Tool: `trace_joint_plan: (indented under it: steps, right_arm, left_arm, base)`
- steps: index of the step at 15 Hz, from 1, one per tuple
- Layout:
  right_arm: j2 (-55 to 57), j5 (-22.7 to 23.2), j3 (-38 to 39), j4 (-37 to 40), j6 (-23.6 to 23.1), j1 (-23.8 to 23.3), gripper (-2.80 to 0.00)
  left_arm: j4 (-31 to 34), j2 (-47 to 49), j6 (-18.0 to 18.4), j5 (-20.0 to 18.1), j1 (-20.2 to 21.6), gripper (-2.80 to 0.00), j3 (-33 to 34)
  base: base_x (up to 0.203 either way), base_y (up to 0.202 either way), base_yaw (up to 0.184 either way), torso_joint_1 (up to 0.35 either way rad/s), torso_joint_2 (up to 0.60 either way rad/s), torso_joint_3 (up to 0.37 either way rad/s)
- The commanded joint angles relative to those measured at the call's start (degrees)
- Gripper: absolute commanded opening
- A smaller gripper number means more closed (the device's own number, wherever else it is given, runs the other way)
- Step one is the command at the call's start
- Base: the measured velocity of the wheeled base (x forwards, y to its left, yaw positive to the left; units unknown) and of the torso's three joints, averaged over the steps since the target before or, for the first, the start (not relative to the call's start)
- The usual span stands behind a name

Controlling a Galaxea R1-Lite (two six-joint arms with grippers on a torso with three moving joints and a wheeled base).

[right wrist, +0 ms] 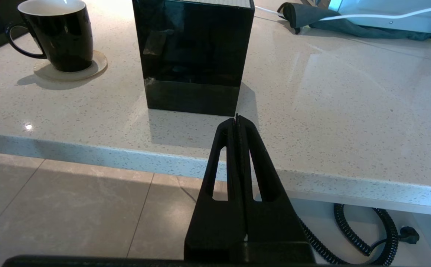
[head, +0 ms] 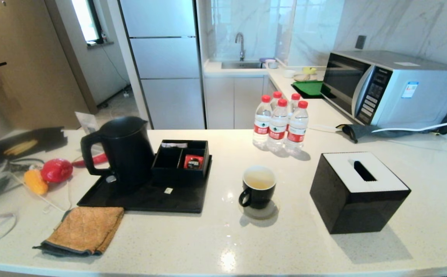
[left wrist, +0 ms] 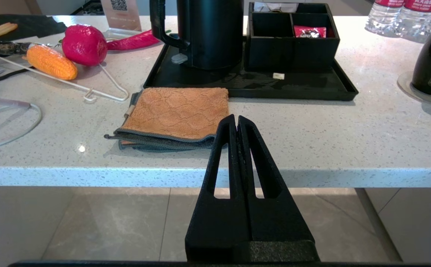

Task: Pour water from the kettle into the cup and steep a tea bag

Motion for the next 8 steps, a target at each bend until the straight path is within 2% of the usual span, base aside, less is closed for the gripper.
trace_joint_plan:
  steps: [1,8]
  right_arm:
    - [0.00,0.01,0.01,-0.03,0.11,0.01,-2.80]
    - [0.00,-0.16,-0.43,1.29,0.16,0.01,-2.80]
  left_arm:
    - [-0.02,0.02,-0.02,0.00,0.00,-2.80,0.00]
    - [-0.02,0.08,-0.08,0.00,0.00,-2.80,0.00]
  base:
    - [0.000,0.000,0.000,0.000,0.00,0.000]
    - [0.000,0.000,0.000,0.000,0.00,0.000]
